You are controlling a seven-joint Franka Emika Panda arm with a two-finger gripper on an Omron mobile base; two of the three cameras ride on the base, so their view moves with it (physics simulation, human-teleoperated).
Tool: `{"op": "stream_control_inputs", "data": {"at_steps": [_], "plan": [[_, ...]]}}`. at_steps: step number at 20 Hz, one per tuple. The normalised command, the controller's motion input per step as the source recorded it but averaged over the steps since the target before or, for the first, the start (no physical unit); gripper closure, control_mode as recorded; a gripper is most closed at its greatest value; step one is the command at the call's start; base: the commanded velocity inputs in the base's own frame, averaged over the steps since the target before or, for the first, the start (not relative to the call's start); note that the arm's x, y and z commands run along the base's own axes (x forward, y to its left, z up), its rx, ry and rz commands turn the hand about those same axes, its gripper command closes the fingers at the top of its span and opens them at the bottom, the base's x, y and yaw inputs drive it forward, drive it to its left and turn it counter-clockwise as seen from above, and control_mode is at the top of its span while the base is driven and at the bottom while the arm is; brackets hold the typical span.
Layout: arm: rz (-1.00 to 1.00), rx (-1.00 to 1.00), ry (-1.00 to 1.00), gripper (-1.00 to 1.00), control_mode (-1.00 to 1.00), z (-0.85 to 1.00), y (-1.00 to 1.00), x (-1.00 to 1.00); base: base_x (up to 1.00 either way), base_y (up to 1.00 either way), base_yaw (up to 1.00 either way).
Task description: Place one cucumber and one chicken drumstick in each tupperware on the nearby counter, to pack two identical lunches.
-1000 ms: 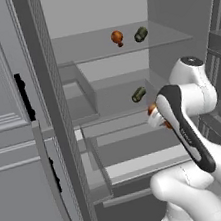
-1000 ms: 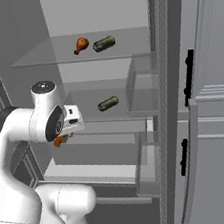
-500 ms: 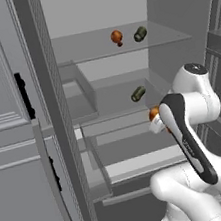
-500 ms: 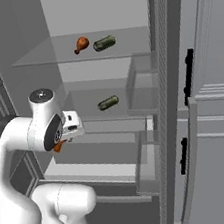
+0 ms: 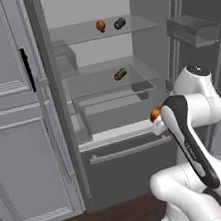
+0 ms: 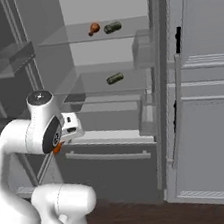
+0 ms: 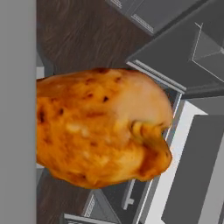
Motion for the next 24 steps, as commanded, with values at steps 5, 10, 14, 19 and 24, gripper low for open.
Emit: {"op": "stream_control_inputs", "data": {"at_steps": [5, 10, 14, 19, 24], "plan": [[0.0, 0.0, 0.0, 1.0, 1.0, 0.0, 0.0, 0.0, -0.84, 0.51, 0.25], [0.0, 0.0, 0.0, 1.0, 1.0, 0.0, 0.0, 0.0, -0.09, 0.94, 0.78], [0.0, 0.0, 0.0, 1.0, 1.0, 0.0, 0.0, 0.0, 0.12, 0.68, 0.76], [0.0, 0.0, 0.0, 1.0, 1.0, 0.0, 0.0, 0.0, 0.79, 0.31, 0.48], [0.0, 0.0, 0.0, 1.0, 1.0, 0.0, 0.0, 0.0, 1.0, 0.05, 0.37]]}}
